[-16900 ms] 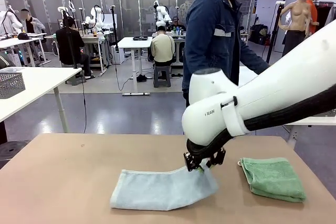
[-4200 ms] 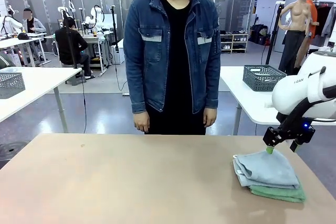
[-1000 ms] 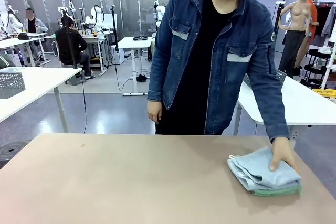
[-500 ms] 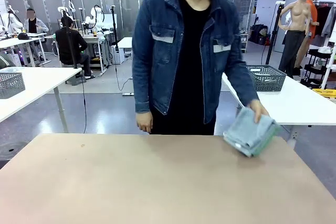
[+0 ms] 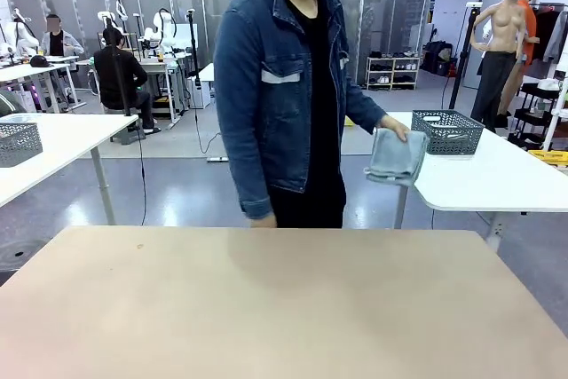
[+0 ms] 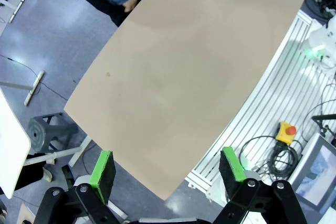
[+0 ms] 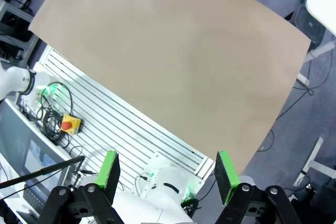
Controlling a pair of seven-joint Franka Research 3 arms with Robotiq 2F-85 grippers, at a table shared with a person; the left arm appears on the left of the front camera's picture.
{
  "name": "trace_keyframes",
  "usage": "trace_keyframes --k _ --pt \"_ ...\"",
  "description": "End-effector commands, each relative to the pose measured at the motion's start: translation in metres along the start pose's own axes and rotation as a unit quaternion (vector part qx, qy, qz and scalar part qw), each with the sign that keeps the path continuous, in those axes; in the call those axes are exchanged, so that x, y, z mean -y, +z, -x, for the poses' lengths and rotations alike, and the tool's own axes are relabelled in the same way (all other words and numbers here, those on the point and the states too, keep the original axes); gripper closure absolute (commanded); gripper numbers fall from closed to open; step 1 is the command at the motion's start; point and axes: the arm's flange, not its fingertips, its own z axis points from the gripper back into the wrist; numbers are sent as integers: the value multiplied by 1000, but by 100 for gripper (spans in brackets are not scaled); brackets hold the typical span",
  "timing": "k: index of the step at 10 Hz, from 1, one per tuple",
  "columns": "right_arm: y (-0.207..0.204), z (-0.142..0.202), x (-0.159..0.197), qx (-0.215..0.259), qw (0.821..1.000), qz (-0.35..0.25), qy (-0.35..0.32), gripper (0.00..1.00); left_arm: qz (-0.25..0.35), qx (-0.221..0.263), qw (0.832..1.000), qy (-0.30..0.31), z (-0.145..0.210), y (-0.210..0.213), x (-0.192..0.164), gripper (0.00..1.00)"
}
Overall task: Fold the towels and place them in the basket.
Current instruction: Stack the folded Towel with hook on the right side of the table.
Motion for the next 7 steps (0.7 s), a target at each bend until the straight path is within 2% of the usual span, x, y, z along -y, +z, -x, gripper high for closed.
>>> trace_keyframes --k 1,7 --pt "2 -2 2 1 1000 -5 8 9 -12 -6 1000 -2 2 -1 0 0" --pt "2 -2 2 1 1000 -5 8 9 -12 -6 1000 -2 2 -1 0 0"
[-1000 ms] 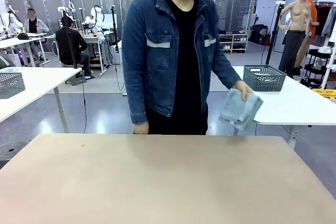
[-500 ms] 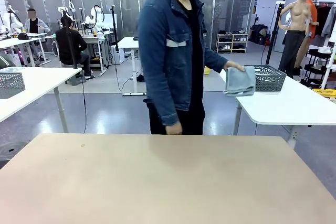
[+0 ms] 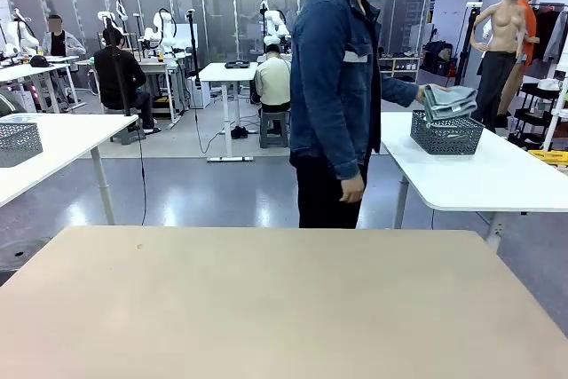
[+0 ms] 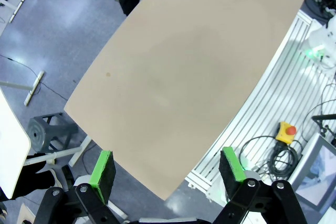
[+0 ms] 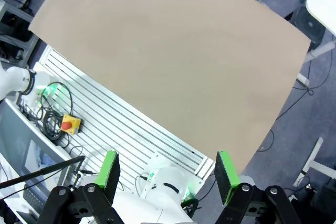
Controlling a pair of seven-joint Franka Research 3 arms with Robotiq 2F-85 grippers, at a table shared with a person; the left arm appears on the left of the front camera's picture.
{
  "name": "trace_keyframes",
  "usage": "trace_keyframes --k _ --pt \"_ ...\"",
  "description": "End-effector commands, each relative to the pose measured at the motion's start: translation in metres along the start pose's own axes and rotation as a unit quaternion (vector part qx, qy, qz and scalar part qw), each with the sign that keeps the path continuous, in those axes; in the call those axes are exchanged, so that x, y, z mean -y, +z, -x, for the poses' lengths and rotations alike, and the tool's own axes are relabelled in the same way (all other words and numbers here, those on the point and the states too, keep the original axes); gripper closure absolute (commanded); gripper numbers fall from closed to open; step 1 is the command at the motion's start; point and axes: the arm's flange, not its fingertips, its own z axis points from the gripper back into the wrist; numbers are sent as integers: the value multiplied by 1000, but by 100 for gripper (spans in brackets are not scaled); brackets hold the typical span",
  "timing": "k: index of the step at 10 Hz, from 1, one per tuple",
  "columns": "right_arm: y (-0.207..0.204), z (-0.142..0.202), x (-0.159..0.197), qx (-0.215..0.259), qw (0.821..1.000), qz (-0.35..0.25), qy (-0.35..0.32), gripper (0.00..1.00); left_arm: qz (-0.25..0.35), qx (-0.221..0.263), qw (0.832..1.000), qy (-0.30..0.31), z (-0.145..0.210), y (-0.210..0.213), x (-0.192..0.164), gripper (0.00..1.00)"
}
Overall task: Fold the towels and place them in the basket.
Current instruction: Stack the folded Towel with hook on the right side of the table.
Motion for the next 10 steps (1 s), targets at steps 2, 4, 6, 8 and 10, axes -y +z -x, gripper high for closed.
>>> trace_keyframes --k 2,4,6,8,10 --pt "2 -2 2 1 1000 -5 8 9 -12 -6 1000 -2 2 -1 0 0" --pt "2 -2 2 1 1000 -5 8 9 -12 -6 1000 -2 2 -1 0 0" --pt "2 -2 2 1 1000 -5 8 9 -12 -6 1000 -2 2 -1 0 0" --pt "2 -2 2 1 1000 -5 8 9 -12 -6 1000 -2 2 -1 0 0" --pt "2 -2 2 1 1000 -5 8 9 -12 -6 1000 -2 2 -1 0 0"
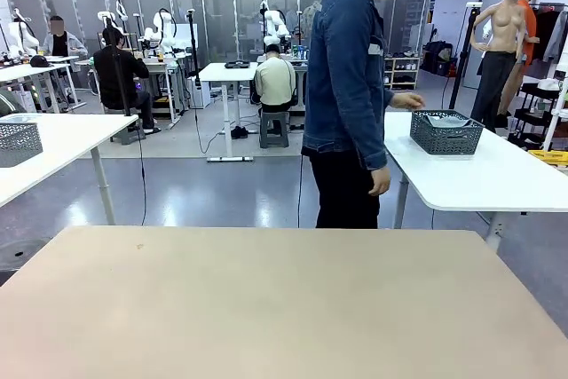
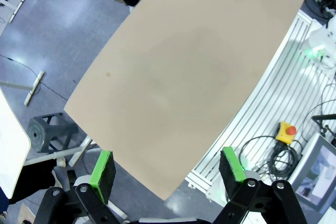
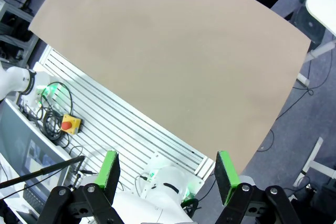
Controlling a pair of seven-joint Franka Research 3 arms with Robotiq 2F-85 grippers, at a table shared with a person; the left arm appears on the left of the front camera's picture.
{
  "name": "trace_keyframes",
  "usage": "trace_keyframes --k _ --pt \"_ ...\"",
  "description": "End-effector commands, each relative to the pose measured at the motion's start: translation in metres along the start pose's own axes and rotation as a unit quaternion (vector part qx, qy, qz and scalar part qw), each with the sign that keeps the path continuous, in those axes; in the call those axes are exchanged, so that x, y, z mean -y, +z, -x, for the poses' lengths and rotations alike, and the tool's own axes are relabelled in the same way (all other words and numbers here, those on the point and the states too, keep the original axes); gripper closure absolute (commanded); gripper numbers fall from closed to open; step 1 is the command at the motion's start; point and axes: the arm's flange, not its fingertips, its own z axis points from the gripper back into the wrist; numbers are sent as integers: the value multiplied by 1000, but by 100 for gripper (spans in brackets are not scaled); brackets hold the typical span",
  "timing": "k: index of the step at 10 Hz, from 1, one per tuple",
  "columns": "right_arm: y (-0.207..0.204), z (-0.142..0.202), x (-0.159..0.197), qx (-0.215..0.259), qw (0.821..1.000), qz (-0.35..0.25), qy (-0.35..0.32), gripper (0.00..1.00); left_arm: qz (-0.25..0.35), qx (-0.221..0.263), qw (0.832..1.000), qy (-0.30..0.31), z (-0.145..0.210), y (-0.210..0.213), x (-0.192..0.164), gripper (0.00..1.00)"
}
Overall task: Fold the towels and place them in the basket.
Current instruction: Stack the folded Towel with hook on the right side of the table.
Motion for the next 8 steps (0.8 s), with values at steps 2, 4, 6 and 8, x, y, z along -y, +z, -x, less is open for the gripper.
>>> trace_keyframes --k 2,4,6,8 --pt "2 -2 2 1 1000 -5 8 9 -12 -6 1000 -2 2 -1 0 0" --pt "2 -2 2 1 1000 -5 8 9 -12 -6 1000 -2 2 -1 0 0" --pt "2 -2 2 1 1000 -5 8 9 -12 -6 1000 -2 2 -1 0 0" --pt "2 -2 2 1 1000 -5 8 9 -12 -6 1000 -2 2 -1 0 0"
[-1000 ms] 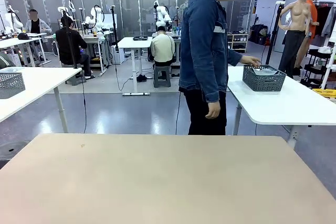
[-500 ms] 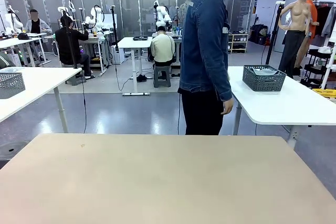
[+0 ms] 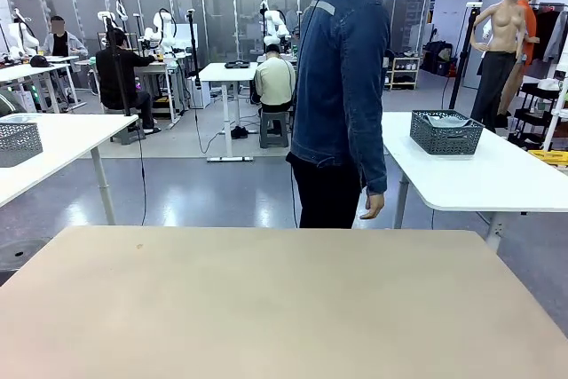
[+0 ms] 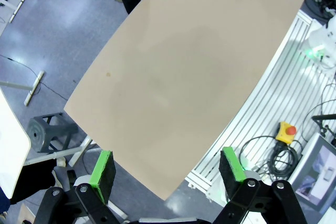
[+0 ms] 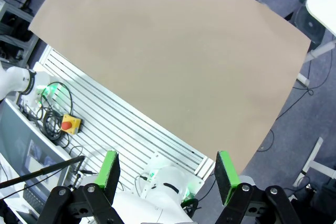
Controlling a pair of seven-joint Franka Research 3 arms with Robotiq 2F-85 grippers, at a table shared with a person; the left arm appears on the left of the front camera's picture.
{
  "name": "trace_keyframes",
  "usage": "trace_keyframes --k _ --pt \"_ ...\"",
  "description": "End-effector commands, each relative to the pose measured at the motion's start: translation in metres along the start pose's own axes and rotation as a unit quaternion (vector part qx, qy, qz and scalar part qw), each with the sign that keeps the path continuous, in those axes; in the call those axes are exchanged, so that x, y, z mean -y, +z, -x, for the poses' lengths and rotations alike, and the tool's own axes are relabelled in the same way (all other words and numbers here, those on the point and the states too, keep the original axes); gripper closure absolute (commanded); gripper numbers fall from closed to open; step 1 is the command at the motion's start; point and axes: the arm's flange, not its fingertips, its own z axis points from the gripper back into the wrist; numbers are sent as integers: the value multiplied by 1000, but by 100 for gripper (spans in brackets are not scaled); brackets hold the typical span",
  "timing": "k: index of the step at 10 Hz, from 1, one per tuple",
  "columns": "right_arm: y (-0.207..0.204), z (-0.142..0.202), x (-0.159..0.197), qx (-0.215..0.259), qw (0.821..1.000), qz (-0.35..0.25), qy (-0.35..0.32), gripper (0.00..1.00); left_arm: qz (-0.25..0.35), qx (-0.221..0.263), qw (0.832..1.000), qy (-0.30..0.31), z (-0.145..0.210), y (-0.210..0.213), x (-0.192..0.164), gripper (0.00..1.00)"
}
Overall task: Fold the towels and place them in the basket.
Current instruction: Stack the folded Towel with hook on the right side of the table.
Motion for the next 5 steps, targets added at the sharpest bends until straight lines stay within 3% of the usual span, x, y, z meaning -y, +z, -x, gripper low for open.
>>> trace_keyframes --k 1,5 --pt "2 -2 2 1 1000 -5 8 9 -12 -6 1000 -2 2 -1 0 0" --pt "2 -2 2 1 1000 -5 8 9 -12 -6 1000 -2 2 -1 0 0"
